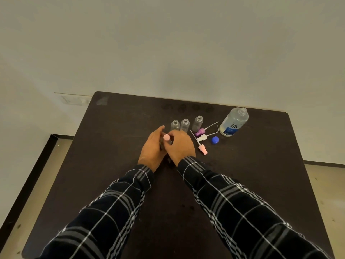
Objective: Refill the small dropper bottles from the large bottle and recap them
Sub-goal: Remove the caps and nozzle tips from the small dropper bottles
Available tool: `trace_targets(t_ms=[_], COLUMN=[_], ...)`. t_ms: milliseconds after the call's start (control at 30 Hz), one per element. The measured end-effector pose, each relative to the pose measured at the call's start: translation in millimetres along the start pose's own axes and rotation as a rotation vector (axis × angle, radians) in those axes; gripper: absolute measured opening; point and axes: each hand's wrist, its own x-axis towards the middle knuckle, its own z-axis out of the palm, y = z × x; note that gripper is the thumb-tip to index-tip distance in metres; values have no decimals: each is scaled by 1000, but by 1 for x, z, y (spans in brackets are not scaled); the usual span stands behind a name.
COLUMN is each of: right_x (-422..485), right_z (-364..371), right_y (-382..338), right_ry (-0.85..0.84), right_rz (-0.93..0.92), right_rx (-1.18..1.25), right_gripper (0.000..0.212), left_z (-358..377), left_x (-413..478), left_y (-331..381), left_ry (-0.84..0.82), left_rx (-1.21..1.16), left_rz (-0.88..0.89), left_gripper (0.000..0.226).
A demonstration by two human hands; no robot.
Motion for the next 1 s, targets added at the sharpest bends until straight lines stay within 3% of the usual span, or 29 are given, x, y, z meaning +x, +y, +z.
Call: trace_targets(t_ms=[200, 333, 433, 600, 733, 900, 1000], right_x=[7, 5, 3, 2, -4, -4, -1], right_z=[2, 3, -1, -9, -7, -2, -4], right_y=[-3, 0, 4, 11, 9, 0, 0], right_ry=[16, 51, 35, -46, -67, 22, 27], right_rz=[58, 96, 21, -181, -28, 100, 39], right_rx=[-36, 41, 85, -16, 75, -6, -50], right_gripper=[24, 21, 16, 25, 45, 36, 25], left_z=[0, 0, 1, 1, -1, -1, 0], left_x=[4, 7, 3, 2, 3, 0, 2], left_y=[0, -1, -2, -3, -1, -3, -3], left_ry=[-15, -13, 32, 42, 30, 39, 44], left_rx=[36, 28, -8, -21, -35, 51, 30], left_rz=[-25, -30, -8, 12, -21, 13, 3], left_gripper=[91, 76, 59, 55, 59, 42, 42])
